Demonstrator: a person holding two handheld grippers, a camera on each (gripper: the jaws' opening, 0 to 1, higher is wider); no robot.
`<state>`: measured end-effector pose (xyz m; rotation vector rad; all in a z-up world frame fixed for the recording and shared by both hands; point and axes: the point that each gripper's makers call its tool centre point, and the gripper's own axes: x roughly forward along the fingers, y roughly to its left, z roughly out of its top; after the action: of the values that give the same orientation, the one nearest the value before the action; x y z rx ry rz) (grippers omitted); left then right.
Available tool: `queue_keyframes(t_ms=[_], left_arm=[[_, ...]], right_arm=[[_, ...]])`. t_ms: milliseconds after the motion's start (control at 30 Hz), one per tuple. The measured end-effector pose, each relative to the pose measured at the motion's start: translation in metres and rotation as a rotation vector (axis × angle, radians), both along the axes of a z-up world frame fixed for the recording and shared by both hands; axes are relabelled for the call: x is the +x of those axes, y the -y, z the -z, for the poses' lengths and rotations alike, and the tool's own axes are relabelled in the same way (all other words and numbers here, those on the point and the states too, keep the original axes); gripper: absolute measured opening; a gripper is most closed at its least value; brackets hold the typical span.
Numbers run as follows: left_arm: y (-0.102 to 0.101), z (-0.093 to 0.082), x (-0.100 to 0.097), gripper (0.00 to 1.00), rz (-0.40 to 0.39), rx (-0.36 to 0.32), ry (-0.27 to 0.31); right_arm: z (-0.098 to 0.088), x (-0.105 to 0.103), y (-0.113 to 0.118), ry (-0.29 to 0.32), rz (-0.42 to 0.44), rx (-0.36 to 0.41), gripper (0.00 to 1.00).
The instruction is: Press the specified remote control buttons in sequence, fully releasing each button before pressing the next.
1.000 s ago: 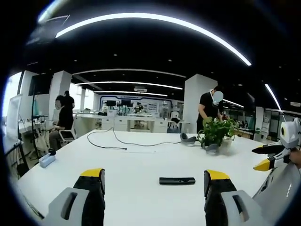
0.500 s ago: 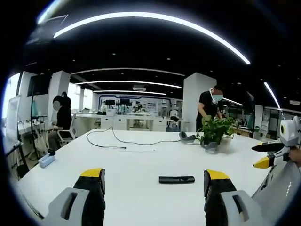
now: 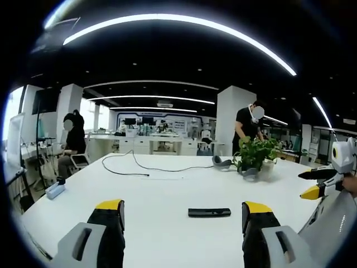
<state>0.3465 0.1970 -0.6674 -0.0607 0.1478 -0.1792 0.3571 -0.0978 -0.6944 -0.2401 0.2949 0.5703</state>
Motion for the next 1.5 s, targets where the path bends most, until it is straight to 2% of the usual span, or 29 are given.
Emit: queue_keyframes(t_ms=[500, 633, 733, 833, 967, 1067, 1133, 1233, 1500], left_arm=[[0.007, 0.006, 0.000, 0.91, 0.035, 0.012, -0.030], [0.009, 0.006, 0.000, 0.92, 0.040, 0.037, -0.030], [0.013, 0.010, -0.001, 0.93, 0.070, 0.035, -0.054], [0.019, 0.015, -0.004, 0.93, 0.105, 0.081, -0.076], [0.028, 0.028, -0.010, 0.94, 0.178, 0.121, -0.158], [0.037, 0.044, -0.018, 0.95, 0.262, 0.164, -0.261], [0.041, 0.051, -0.021, 0.95, 0.302, 0.186, -0.306], [0.048, 0.063, -0.025, 0.95, 0.388, 0.263, -0.380], [0.058, 0.082, -0.022, 0.90, 0.589, 0.457, -0.511]], right_arm=[[-0.009, 0.000, 0.000, 0.034, 0.010, 0.016, 0.72], [-0.011, -0.001, -0.001, 0.035, 0.009, 0.019, 0.72], [-0.011, -0.001, -0.002, 0.032, 0.007, 0.020, 0.71], [-0.010, -0.002, -0.004, 0.028, 0.001, 0.016, 0.69], [-0.008, -0.002, -0.004, 0.018, 0.001, 0.010, 0.69], [-0.006, -0.002, -0.003, 0.009, 0.006, 0.000, 0.68], [-0.005, -0.002, -0.003, 0.004, 0.006, -0.007, 0.68], [-0.003, -0.002, -0.002, -0.005, 0.008, -0.017, 0.68], [0.001, -0.003, -0.002, -0.020, 0.002, -0.038, 0.67]])
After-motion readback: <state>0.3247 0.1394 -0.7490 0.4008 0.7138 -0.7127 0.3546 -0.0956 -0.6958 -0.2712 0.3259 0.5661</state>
